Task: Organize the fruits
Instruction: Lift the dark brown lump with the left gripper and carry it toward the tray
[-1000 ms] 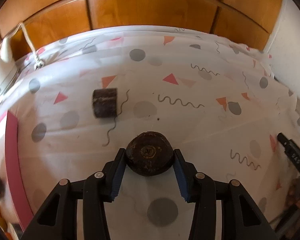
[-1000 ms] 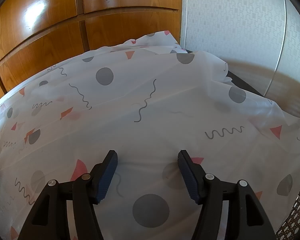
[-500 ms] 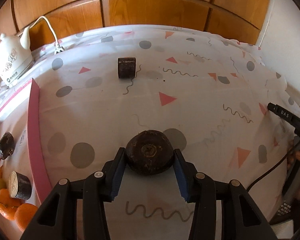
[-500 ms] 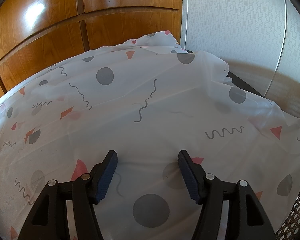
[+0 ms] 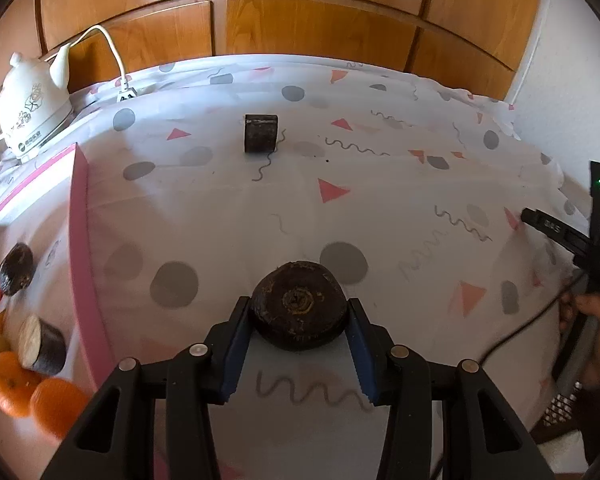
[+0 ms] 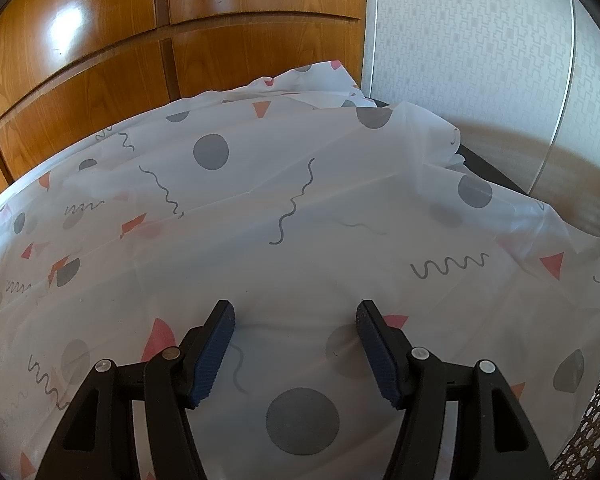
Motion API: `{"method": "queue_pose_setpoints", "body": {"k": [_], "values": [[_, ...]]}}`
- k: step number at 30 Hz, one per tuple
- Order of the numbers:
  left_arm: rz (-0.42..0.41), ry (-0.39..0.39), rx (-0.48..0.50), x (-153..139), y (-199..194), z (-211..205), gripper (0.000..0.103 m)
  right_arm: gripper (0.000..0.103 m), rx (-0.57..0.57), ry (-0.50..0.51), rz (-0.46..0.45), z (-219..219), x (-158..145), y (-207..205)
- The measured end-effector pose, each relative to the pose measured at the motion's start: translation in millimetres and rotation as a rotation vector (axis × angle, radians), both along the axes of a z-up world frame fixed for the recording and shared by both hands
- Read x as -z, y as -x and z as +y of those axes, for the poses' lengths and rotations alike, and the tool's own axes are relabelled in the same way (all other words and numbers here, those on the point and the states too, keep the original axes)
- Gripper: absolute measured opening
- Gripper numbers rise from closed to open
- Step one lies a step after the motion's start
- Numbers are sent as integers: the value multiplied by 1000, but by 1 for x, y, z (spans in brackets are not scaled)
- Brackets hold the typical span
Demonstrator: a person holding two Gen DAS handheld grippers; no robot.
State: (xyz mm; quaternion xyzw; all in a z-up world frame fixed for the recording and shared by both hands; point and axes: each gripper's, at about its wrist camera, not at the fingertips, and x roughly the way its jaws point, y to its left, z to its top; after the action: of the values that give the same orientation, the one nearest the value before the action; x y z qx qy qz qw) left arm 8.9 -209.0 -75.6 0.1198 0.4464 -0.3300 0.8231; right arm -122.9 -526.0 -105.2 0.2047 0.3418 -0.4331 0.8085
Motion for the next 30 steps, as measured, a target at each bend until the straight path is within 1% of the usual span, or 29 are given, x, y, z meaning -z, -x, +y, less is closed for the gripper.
{"method": "queue_pose_setpoints", "body": {"k": [2, 5, 10, 14, 18, 22, 28, 30], "values": [[-5, 6, 7, -3, 4, 6, 47, 65, -1, 0, 3, 0, 0, 0], [-13, 38, 8, -12, 9, 15, 46, 65, -2, 0, 7, 0, 1, 0], [-48, 108, -8, -40, 12, 33, 46, 65, -3, 0, 21, 0, 1, 0], [-56, 160, -48, -57, 11, 53, 47, 65, 2, -9, 43, 2, -2, -2], [-43, 191, -101, -65, 6, 74, 47, 65, -10, -51, 29, 7, -5, -5], [-24, 207, -171, -67, 0, 98, 46, 65, -108, -74, 13, 28, -10, -22], [-35, 222, -264, -72, -10, 130, 47, 65, -309, -116, 2, 70, -13, -63], [-36, 223, -294, -72, -14, 141, 47, 65, -367, -119, 12, 84, -15, -77]]}}
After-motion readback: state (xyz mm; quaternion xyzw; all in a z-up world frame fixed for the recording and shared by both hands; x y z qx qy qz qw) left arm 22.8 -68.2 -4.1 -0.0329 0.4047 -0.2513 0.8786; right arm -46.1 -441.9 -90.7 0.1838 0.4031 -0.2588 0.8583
